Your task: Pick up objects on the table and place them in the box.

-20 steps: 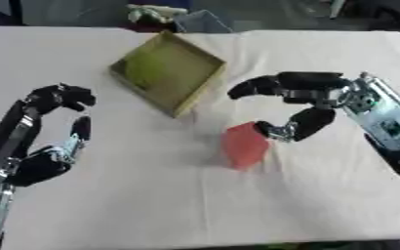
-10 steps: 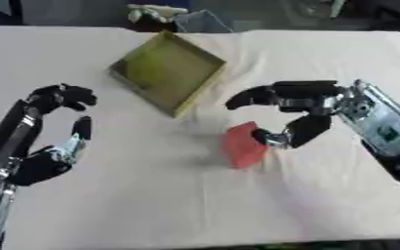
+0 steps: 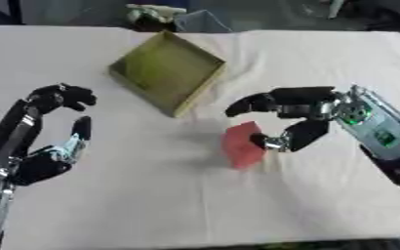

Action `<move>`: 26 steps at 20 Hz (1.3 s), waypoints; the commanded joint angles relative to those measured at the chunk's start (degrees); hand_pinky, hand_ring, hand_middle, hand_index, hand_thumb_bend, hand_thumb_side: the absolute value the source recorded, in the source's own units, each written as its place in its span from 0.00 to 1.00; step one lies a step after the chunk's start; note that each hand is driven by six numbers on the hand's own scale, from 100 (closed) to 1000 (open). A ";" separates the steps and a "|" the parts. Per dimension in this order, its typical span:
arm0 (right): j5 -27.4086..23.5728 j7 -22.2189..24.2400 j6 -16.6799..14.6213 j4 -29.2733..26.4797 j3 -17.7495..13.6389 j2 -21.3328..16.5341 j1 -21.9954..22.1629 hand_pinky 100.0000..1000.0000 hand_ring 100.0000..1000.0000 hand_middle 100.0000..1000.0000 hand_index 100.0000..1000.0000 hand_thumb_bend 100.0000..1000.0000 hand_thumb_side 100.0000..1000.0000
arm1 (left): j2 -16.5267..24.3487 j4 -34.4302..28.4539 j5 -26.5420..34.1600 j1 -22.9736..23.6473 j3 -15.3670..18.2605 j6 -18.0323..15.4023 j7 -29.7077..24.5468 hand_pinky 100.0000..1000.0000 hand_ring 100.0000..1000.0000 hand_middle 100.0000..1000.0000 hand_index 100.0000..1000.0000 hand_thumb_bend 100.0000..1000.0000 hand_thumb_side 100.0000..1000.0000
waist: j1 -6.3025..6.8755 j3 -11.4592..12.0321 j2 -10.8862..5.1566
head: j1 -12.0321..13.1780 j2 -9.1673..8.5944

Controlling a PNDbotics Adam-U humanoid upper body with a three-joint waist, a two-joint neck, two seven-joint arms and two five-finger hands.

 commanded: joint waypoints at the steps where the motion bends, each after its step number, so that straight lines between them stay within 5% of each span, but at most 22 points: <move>1: 1.32 10.21 -11.12 0.54 -0.40 -1.28 -0.60 0.99 1.00 0.96 1.00 0.00 0.86 | 1.06 -0.64 0.27 -0.40 0.20 -0.13 -0.18 0.64 0.79 0.59 0.73 0.00 0.53 | 0.17 -0.11 -1.02 | 0.01 0.27; 26: 7.35 8.70 -16.16 2.61 0.24 -0.69 0.53 0.99 1.00 0.97 1.00 0.00 0.86 | 1.13 -0.69 0.37 -0.31 0.22 -0.20 -0.29 0.64 0.79 0.59 0.73 0.00 0.53 | 0.15 -0.26 -1.08 | 0.17 0.94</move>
